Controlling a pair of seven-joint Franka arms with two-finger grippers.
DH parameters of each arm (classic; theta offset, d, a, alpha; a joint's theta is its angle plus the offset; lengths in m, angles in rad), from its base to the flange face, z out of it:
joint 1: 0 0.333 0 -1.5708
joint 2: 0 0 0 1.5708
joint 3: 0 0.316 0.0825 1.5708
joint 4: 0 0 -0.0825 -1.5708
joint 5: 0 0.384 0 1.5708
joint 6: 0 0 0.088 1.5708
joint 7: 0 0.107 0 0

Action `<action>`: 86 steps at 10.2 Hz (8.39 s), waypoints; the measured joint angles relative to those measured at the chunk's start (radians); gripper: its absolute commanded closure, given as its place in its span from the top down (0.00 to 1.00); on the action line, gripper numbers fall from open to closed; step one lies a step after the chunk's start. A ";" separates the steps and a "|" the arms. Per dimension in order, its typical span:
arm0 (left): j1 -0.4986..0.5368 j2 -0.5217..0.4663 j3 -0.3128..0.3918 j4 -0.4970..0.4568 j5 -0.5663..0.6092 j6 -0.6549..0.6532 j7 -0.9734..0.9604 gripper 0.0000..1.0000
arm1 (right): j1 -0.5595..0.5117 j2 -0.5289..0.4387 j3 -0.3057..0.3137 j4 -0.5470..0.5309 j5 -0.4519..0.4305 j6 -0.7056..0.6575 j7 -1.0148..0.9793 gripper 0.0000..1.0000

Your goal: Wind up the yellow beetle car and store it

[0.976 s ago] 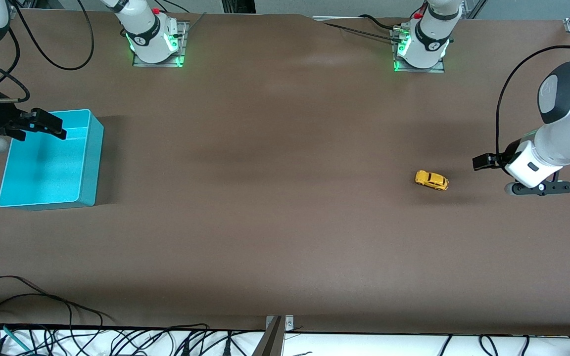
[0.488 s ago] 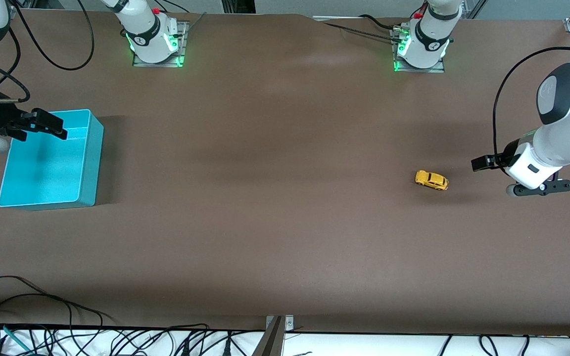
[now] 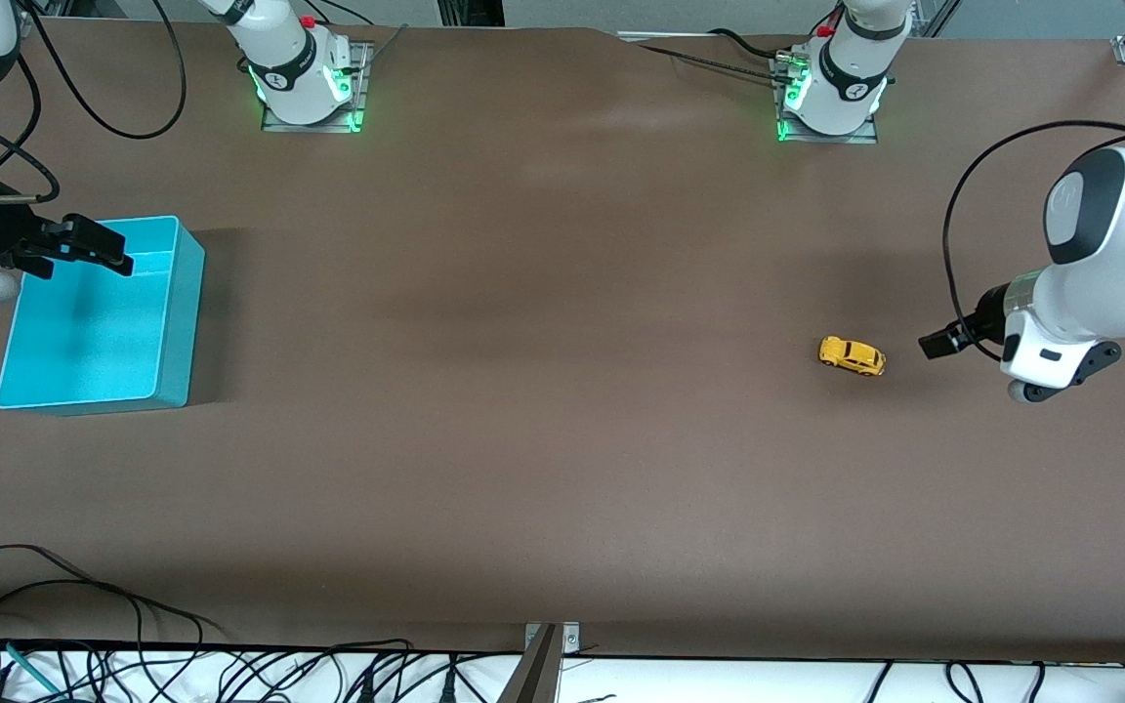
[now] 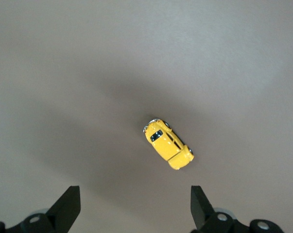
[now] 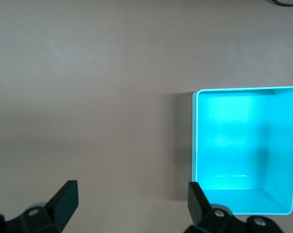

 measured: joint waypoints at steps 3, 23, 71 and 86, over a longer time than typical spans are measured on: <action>-0.002 0.024 0.000 -0.066 0.000 0.095 -0.345 1.00 | 0.000 0.000 0.000 0.000 0.000 0.000 0.000 1.00; -0.014 0.237 0.001 -0.243 0.218 0.472 -1.031 0.00 | 0.000 0.007 0.000 0.000 0.001 0.000 0.000 1.00; -0.073 0.151 0.124 -0.115 0.195 0.391 -0.673 1.00 | 0.000 0.014 0.000 0.000 0.002 0.000 0.000 1.00; -0.494 -0.123 0.514 0.089 -0.203 -0.028 0.417 0.94 | 0.058 0.038 0.012 0.000 0.003 0.000 -0.004 1.00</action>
